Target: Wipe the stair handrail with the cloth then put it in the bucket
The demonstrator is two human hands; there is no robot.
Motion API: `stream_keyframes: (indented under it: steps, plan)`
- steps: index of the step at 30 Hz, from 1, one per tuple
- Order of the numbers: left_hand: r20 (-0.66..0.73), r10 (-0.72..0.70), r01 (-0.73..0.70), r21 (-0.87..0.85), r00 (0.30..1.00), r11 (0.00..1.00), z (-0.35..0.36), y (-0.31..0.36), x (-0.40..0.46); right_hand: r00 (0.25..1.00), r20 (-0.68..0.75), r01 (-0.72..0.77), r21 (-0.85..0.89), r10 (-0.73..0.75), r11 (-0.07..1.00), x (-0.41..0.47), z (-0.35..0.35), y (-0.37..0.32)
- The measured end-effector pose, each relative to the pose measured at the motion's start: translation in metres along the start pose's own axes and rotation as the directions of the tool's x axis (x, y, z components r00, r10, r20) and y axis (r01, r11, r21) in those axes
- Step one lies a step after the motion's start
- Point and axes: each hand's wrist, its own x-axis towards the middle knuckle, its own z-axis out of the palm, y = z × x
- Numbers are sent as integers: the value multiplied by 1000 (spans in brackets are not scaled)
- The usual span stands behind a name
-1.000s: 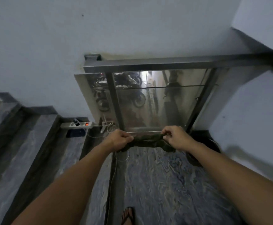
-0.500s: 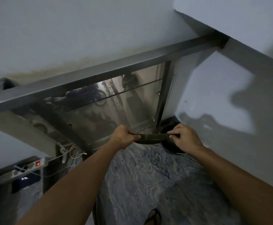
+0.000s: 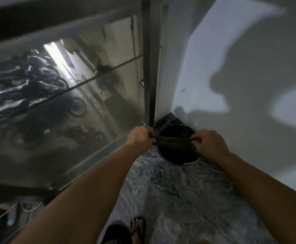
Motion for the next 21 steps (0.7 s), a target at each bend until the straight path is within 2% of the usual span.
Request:
stream_keyframes:
  steps: [6, 9, 13, 17, 21]
  plan:
    - [21, 46, -46, -24, 999, 999, 106, -28, 85, 990, -62, -121, 53, 124, 991, 43, 99, 68]
    - [-10, 59, -59, -63, 998, 996, 159, -42, 119, 985, -110, -126, 66, 132, 990, 60, 150, 101]
    - [-66, 75, -80, -69, 995, 994, 224, -52, 153, 984, -103, -136, 97, 145, 986, 77, 210, 139]
    - [-114, 72, -88, -142, 991, 986, 266, -59, 172, 976, -165, -124, 131, 145, 984, 86, 251, 164]
    - [-75, 79, -89, -136, 994, 987, 276, -69, 175, 979, -93, -164, 155, 180, 974, 84, 266, 180]
